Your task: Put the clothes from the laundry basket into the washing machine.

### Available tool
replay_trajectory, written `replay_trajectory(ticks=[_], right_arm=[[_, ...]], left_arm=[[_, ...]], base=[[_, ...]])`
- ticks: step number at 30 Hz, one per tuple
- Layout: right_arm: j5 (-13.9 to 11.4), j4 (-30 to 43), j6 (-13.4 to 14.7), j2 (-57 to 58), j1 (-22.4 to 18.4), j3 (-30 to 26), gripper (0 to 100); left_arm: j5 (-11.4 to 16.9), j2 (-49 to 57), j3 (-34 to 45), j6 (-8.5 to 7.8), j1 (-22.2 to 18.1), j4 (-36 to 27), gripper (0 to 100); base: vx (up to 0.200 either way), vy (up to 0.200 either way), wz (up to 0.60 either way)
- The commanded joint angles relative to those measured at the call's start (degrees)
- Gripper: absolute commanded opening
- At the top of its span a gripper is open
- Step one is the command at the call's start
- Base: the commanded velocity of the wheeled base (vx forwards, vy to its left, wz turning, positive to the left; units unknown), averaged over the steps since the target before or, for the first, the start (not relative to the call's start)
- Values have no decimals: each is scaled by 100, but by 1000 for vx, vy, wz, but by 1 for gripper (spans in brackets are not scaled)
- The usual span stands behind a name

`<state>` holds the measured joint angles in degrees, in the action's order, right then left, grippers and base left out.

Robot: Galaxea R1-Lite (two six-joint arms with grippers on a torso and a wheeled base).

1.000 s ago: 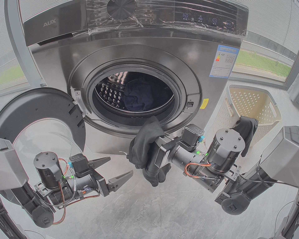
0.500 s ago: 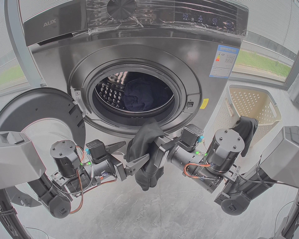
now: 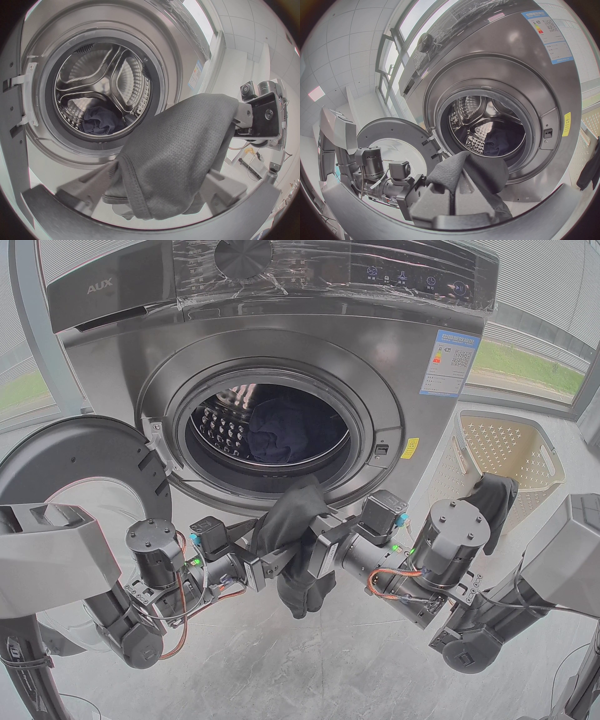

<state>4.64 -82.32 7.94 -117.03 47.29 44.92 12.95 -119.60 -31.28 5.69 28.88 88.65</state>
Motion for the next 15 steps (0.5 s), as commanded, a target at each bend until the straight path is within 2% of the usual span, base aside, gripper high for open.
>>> replay_trajectory(ticks=[1, 10, 15], right_arm=[[-7, -3, 6, -13, 17, -1, 0], [-7, 6, 6, -48, 17, -80, 0], [-16, 6, -3, -259, 26, -168, 0]], left_arm=[[-3, -107, -141, 2, -5, 3, 0], [-64, 218, -177, -7, -23, 12, 0], [-47, 1132, 298, 37, -23, 3, 0]], base=[[0, 0, 0], [0, 0, 0], [0, 0, 0]])
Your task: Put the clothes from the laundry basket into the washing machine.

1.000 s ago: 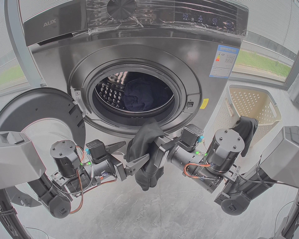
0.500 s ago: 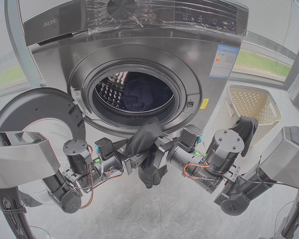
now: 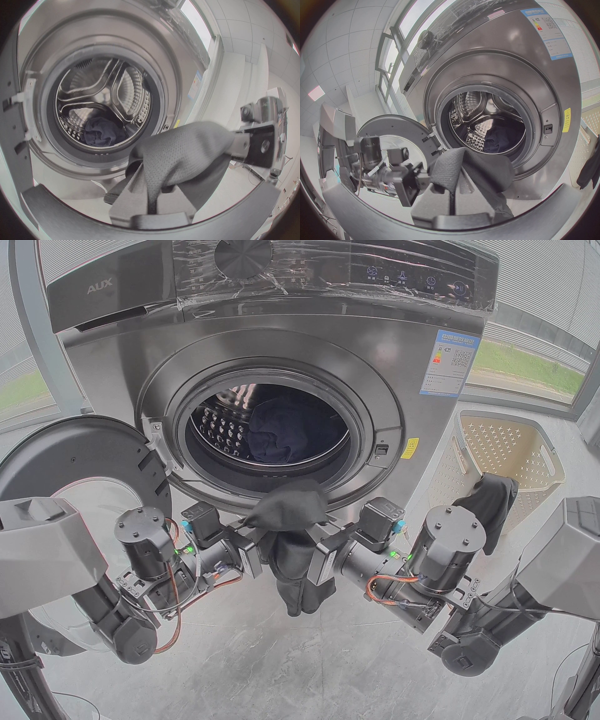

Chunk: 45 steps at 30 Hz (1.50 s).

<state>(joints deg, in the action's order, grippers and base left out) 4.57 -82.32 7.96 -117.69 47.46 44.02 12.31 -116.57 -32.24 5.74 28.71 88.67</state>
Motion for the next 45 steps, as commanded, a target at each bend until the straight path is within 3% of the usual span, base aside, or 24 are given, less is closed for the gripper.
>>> replay_trajectory(ticks=[1, 5, 12, 13, 33, 42, 43, 45], right_arm=[[-9, 6, -5, -228, 9, -95, 0], [-9, 6, -5, -334, 18, -87, 0], [-9, 6, -23, -448, 18, -95, 0], [-9, 6, -23, -457, 18, -104, 100], [-35, 32, -58, -659, 62, -262, 100], [-26, -29, -58, -518, 62, 177, 100], [-26, -29, -58, -510, 62, 177, 0], [-26, -29, -58, -483, 62, 151, 0]], left_arm=[[26, 1039, 570, 50, -6, 1, 0], [113, 1611, 1150, 59, 3, -8, 0], [113, 1725, 1133, 15, -6, -8, 0], [96, 1725, 1133, 15, -6, -8, 0], [52, 1707, 1010, 23, -14, -17, 0], [43, 1655, 1018, 15, -6, -17, 0], [43, 1655, 1018, 15, -14, -17, 0], [52, 1655, 1018, 15, -23, -17, 0]], base=[[0, 0, 0], [0, 0, 0], [0, 0, 0], [0, 0, 0], [0, 0, 0], [0, 0, 0], [0, 0, 0], [0, 0, 0]])
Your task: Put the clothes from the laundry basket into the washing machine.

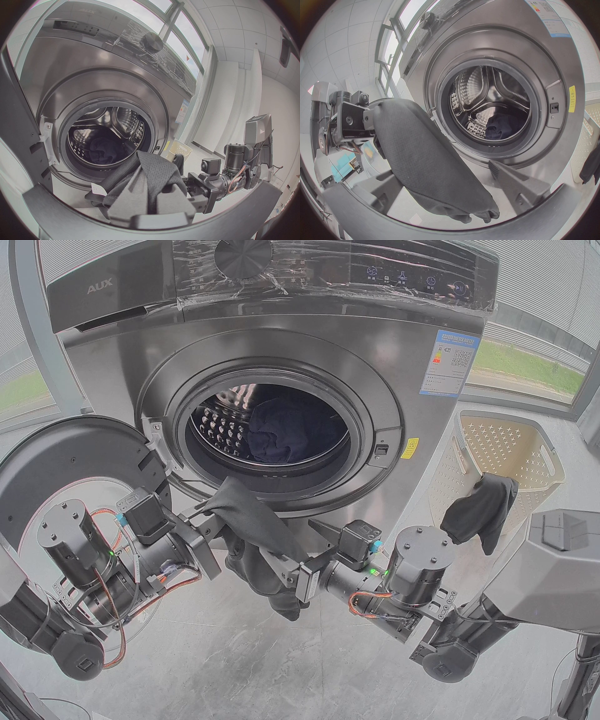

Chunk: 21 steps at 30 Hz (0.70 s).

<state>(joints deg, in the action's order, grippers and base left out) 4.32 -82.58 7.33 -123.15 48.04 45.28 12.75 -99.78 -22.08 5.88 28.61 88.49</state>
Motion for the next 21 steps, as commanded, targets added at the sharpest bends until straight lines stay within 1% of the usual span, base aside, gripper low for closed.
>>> replay_trajectory(ticks=[1, 7, 13, 21], right_arm=[[8, -13, 6, 72, -5, 16, 0], [8, 31, 6, 520, -102, -1, 0], [-1, 31, -3, 836, -208, -256, 0], [-27, -13, 41, 942, -164, -256, 0]], left_arm=[[-1, -33, 2, 1, -13, 1, 0], [8, -85, 19, 1, -57, 1, 0], [8, -85, 37, 1, -66, 1, 0], [34, -129, 98, -8, -110, 1, 0]], base=[[0, 0, 0], [0, 0, 0], [0, 0, 0], [0, 0, 0]])
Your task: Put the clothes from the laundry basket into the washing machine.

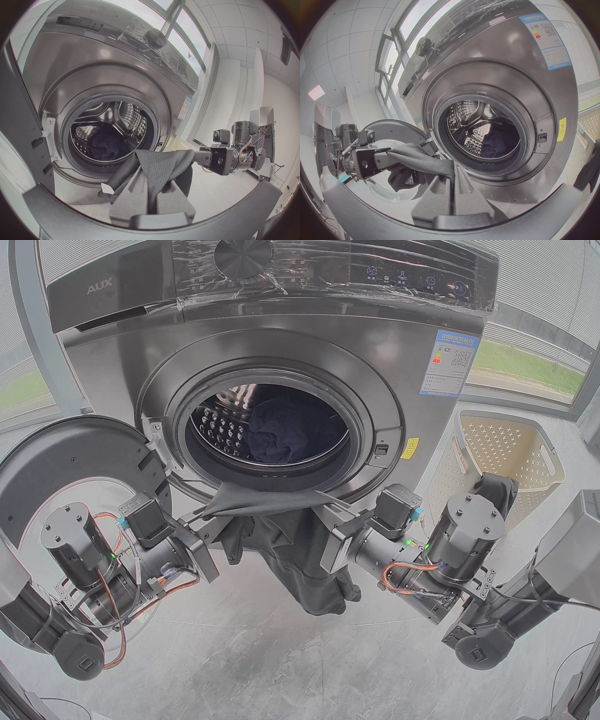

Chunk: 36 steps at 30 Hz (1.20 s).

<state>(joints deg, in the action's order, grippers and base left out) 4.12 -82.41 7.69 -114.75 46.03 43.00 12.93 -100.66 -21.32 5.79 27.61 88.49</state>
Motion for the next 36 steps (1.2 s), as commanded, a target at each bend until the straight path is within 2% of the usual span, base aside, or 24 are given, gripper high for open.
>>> replay_trajectory(ticks=[1, 3, 4, 7, 14, 22, 25, 31, 36], right_arm=[[-8, -38, 4, 102, 55, -28, 0], [-8, -47, 13, 128, 90, -28, 0], [-17, -47, 13, 128, 90, -28, 0], [-34, -56, 13, 304, 108, -46, 0], [-96, -56, 22, 541, 117, -178, 0], [-78, -56, 22, 524, 125, -55, 0], [-78, -47, 22, 524, 117, 25, 0], [-78, -56, 22, 497, 64, 183, 0], [-25, -21, 22, 462, 37, 359, 0]], left_arm=[[34, -42, 32, 10, -10, 1, 0], [78, -59, 75, 10, -54, -7, 0], [78, -68, 84, 10, -63, -7, 100], [69, -340, 111, 36, -204, 10, 100], [25, -894, 128, -34, -441, 10, 100], [60, -1167, 374, -52, -344, 19, 100], [69, -1281, 515, -148, -318, 28, 100], [341, -1624, 717, -201, -406, 28, 100], [438, -1949, 708, -210, -432, 28, 100]], base=[[0, 0, 0], [0, 0, 0], [0, 0, 0], [0, 0, 0], [0, 0, 0], [0, 0, 0], [0, 0, 0], [0, 0, 0], [0, 0, 0]])
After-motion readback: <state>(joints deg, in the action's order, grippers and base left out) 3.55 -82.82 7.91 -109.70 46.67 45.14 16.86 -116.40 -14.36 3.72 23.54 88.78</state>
